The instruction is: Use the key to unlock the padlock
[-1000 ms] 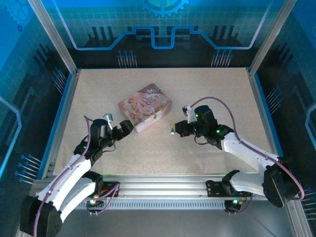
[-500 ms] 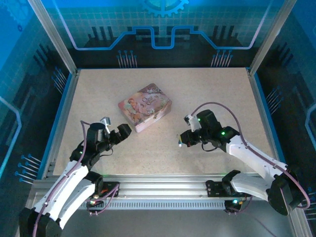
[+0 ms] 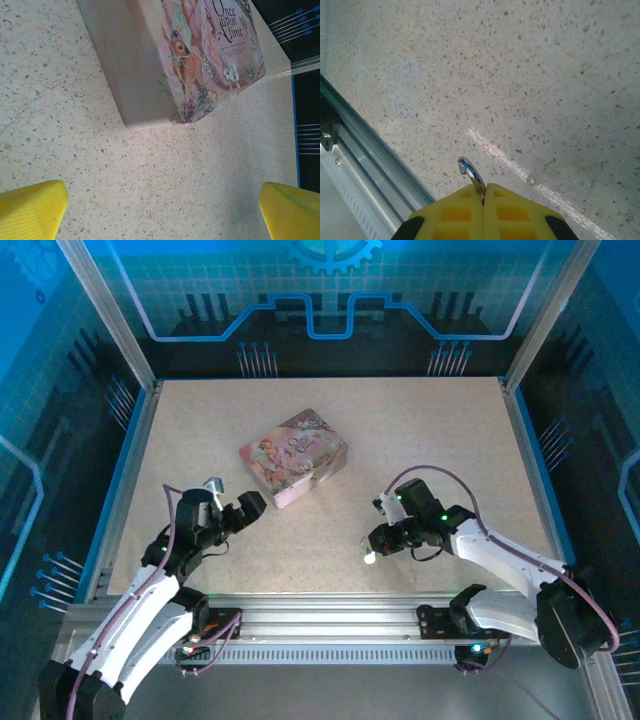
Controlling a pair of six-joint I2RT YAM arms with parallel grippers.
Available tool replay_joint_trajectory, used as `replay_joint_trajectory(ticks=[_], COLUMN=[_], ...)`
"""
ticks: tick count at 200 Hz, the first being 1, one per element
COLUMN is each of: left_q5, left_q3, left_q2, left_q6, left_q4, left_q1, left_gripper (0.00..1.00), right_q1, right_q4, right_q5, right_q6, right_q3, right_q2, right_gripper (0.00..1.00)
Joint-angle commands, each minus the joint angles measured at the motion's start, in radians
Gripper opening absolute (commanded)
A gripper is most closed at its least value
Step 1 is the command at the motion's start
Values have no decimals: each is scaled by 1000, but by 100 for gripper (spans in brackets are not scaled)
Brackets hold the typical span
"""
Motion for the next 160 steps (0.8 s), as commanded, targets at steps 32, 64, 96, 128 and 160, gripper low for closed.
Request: replay_joint_trajectory(ticks=[32, 64, 96, 128, 160], left_q5=[0, -3, -3, -3, 0], left_q3=[-19, -20, -17, -16, -16], left_q2=[-6, -1, 6, 13, 19], left_q6=[-2, 1, 3, 1, 0], left_q4=[-10, -10, -8, -4, 4], left_q1=[6, 6, 7, 8, 8], left_gripper=[99, 99, 99, 99, 99], right_q1=[-8, -10, -11, -12, -15], right_q4=[56, 65, 75, 81, 87], right_q5=[-52, -39, -34, -36, -25], right_q6=[-4, -8, -11, -17, -18], right_q3=[-15, 3, 9, 20, 23], right_q2=[107, 155, 195, 240, 267], right_gripper=[2, 3, 3, 5, 7])
